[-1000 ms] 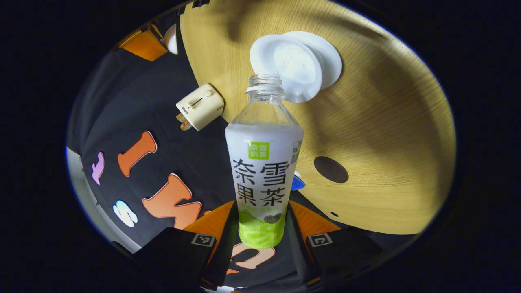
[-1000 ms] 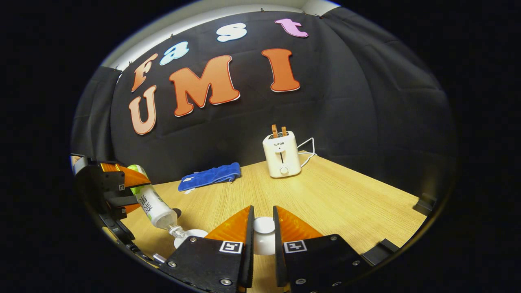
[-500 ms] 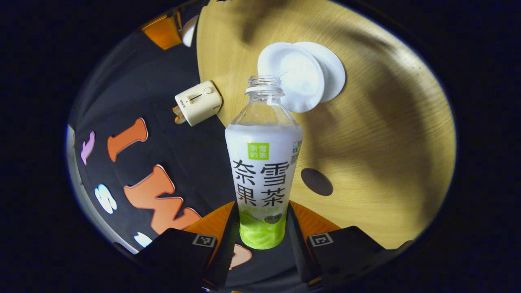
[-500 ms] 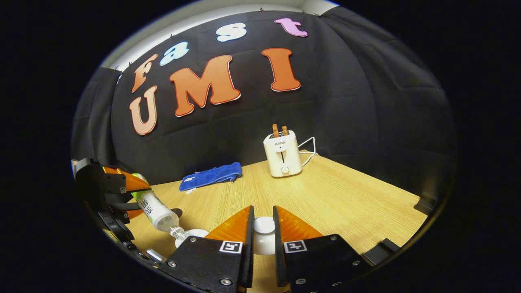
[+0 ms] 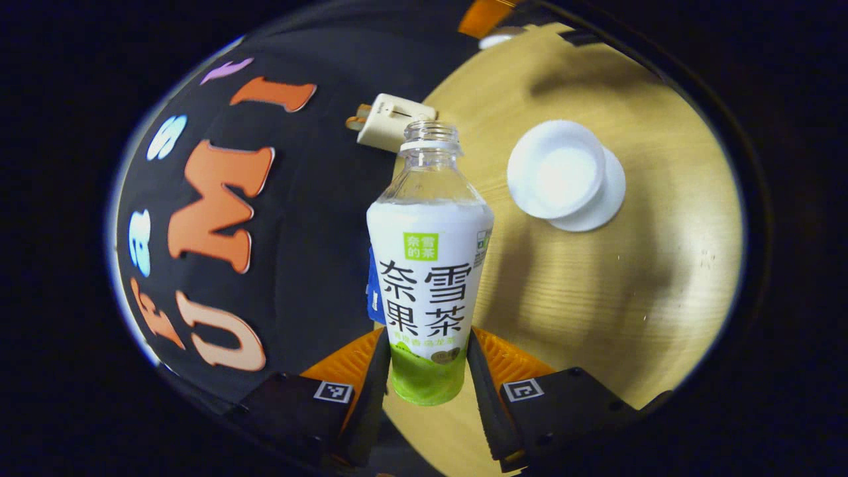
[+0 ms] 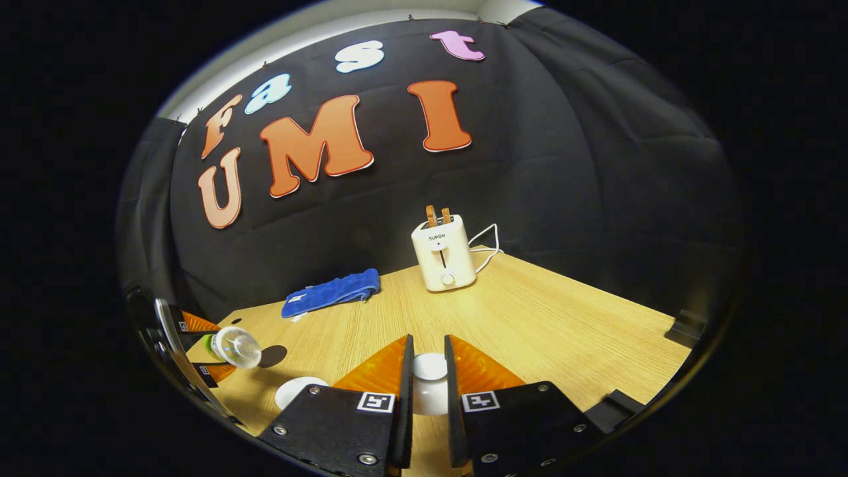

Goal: Open the teacup lid with one hand, grasp the water bottle and pour water into the teacup with the other hand; after pouring, place the water bottle on the coaster and then close the teacup lid.

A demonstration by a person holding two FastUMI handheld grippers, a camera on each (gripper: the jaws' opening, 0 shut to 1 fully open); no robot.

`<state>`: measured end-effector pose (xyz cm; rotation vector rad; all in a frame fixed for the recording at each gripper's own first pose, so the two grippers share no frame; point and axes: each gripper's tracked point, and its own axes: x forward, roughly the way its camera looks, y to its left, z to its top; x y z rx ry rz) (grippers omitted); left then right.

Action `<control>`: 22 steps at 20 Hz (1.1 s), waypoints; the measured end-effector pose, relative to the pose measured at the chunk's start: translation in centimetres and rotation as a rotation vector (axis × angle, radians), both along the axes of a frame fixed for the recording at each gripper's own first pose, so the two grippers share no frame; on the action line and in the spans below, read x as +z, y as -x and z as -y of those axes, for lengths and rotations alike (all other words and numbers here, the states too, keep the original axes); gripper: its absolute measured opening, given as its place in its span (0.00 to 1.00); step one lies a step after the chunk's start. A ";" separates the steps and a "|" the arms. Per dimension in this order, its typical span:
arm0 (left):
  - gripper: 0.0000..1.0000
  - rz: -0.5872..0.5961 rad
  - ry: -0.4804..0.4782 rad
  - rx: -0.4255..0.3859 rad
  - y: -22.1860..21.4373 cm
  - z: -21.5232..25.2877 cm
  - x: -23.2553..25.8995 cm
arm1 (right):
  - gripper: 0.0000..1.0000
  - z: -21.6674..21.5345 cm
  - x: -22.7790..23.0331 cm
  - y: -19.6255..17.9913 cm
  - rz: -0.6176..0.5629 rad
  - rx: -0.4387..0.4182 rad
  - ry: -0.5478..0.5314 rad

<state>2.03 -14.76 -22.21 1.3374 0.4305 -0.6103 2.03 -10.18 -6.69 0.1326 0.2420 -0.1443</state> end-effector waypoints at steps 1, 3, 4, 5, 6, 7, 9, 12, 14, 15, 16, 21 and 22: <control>0.67 -0.025 0.091 0.044 0.8 0.4 -1.2 | 0.22 -0.1 0.1 0.0 0.000 0.003 0.001; 0.63 -0.083 0.284 0.136 2.1 1.7 -3.2 | 0.23 -0.2 0.2 0.0 0.005 0.004 0.009; 0.67 -0.089 0.375 0.171 2.5 2.4 -3.7 | 0.23 -0.2 0.2 0.0 0.006 0.004 0.012; 0.68 -0.072 0.459 0.206 2.6 2.8 -3.5 | 0.23 -0.2 0.2 0.0 0.005 0.003 0.012; 0.68 -0.060 0.552 0.235 2.7 3.6 -2.7 | 0.23 -0.2 0.1 0.0 0.003 0.002 0.011; 0.63 -0.065 0.643 0.273 2.9 4.4 -2.2 | 0.23 -0.2 0.0 -0.1 -0.002 0.001 0.012; 0.68 -0.105 0.792 0.350 2.6 5.2 -1.4 | 0.23 -0.6 -0.4 -0.2 -0.009 0.006 0.015; 0.63 -0.121 0.945 0.448 0.4 5.2 -0.4 | 0.23 -1.2 -0.4 -0.1 -0.009 0.021 0.024; 0.63 -0.118 1.010 0.510 -1.0 4.3 0.1 | 0.23 -1.5 -0.5 -0.3 -0.012 0.027 0.025; 0.64 -0.107 1.030 0.541 -1.6 3.6 0.2 | 0.23 -1.5 -0.6 -0.4 -0.015 0.028 0.025; 0.64 -0.102 1.049 0.563 -2.0 3.0 0.1 | 0.23 -1.6 -0.7 -0.3 -0.018 0.029 0.025; 0.67 -0.033 1.059 0.612 -3.4 1.5 0.1 | 0.23 -1.5 -0.8 -0.4 -0.018 0.027 0.030; 0.69 -0.032 1.058 0.609 -3.6 1.7 -0.1 | 0.22 -1.5 -0.9 -0.4 -0.020 0.026 0.031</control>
